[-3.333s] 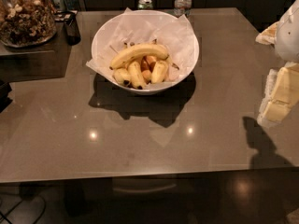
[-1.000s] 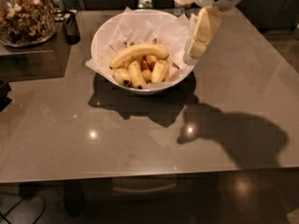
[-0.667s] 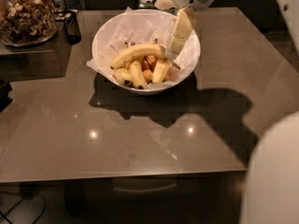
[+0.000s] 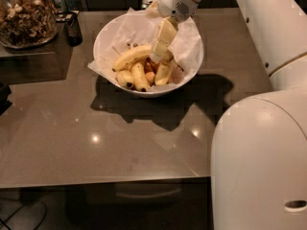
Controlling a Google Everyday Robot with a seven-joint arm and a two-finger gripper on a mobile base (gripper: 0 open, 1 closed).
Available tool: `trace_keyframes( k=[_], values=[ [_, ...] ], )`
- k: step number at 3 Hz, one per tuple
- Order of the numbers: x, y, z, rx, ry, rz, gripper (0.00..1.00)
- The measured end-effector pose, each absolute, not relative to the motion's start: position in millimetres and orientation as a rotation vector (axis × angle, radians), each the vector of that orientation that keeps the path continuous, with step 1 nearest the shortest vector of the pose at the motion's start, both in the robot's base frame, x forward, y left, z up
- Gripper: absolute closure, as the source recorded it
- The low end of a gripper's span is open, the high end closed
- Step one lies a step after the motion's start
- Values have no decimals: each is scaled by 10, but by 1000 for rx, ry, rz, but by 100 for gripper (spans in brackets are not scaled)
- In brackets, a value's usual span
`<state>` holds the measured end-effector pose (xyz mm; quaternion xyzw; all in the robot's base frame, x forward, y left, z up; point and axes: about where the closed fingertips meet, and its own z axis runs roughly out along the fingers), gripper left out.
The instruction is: Pick banana from white bowl
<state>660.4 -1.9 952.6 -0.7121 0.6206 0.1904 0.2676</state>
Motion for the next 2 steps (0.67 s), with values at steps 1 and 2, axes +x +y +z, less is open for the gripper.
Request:
trace_keyframes(
  k=[1,2],
  values=[
    [6604,-19,9526,-1921,1674,514,19],
    [6605,-19,9526,-1921,1674,514,42]
  ],
)
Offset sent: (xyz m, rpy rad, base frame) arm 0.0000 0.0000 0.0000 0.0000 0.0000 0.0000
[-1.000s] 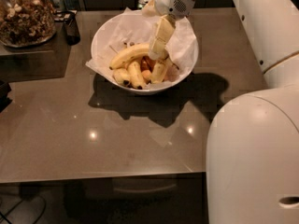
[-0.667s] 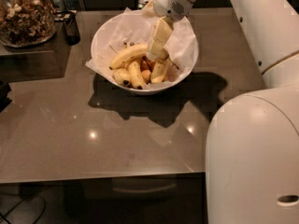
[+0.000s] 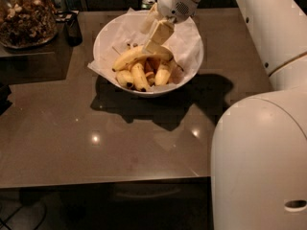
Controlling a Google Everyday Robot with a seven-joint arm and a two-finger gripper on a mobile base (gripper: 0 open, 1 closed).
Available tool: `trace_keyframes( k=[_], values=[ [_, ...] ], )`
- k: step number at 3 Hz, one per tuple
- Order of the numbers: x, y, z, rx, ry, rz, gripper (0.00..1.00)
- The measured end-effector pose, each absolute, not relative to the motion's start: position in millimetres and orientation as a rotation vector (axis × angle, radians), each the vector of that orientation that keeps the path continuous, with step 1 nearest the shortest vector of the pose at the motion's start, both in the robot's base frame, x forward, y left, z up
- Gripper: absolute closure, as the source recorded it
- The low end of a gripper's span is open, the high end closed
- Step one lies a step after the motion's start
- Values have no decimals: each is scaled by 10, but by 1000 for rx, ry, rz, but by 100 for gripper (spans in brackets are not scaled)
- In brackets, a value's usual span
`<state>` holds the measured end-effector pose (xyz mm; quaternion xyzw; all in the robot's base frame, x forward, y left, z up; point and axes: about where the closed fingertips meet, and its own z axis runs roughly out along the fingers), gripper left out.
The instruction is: Pick banana from white bowl
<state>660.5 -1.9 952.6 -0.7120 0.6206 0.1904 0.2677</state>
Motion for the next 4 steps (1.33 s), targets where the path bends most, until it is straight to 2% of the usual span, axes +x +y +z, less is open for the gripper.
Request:
trace_keyframes(
  k=[1,2,4],
  values=[
    [6605,-19,9526,-1921,1674,514,44],
    [6636,1,9498,-1900,1675,521,32],
    [6678,-37,9438,-1883,1692,539,34]
  ],
)
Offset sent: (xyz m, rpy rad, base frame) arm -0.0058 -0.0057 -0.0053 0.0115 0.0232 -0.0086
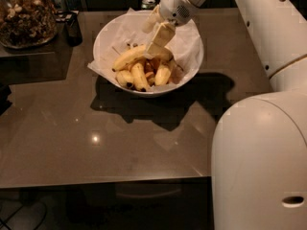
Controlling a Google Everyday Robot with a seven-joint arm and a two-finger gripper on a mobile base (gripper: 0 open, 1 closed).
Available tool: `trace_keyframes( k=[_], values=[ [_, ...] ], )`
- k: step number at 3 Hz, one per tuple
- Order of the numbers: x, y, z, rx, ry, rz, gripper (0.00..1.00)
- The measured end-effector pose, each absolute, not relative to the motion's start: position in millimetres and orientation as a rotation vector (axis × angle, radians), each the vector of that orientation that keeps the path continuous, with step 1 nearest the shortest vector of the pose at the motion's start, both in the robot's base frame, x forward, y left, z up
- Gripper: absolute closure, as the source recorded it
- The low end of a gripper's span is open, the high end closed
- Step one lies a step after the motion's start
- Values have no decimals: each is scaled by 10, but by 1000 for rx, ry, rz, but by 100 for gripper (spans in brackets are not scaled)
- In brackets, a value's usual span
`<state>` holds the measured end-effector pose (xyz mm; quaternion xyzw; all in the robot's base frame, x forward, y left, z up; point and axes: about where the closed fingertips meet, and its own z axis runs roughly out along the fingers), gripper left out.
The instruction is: Pick banana from white bowl
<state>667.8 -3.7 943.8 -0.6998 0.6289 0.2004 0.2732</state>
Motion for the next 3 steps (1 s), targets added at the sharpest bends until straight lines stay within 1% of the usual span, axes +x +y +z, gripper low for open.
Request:
trace_keyframes(
  k=[1,3],
  values=[
    [6724,-90,9375,-1863,1709,558,32],
    [6757,-117,9318,-1854,1724,571,33]
  ],
)
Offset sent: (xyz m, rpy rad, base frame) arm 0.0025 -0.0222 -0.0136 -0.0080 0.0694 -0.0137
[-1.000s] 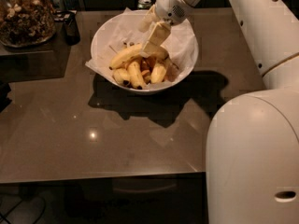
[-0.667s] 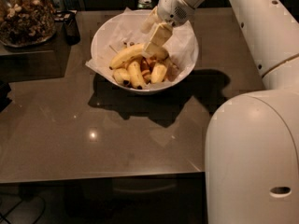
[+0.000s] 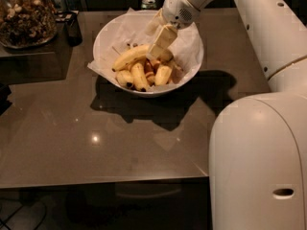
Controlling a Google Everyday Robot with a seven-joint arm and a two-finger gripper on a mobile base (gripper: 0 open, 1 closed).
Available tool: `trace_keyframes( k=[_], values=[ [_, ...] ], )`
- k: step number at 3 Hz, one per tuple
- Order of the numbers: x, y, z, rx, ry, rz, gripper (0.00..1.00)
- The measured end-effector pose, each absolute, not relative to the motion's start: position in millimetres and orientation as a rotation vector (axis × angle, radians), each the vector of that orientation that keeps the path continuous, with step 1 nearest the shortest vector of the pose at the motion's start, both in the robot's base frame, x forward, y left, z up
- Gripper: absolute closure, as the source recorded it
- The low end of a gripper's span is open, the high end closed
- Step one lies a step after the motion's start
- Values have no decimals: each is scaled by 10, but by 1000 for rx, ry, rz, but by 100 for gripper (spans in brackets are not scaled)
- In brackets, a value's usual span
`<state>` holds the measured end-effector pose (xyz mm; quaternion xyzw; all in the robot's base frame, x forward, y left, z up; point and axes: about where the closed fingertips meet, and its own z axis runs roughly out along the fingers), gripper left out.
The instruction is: Pick banana from white bowl
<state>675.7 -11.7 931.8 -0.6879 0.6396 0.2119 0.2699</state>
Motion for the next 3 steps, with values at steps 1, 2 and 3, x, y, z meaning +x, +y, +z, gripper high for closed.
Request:
trace_keyframes(
  k=[1,2,3],
  values=[
    [6768,-136,9261,-1849,1740,576,52],
    [6768,-150,9231,-1846,1747,578,75],
    [6766,-162,9213,-1845,1752,579,97]
  ],
)
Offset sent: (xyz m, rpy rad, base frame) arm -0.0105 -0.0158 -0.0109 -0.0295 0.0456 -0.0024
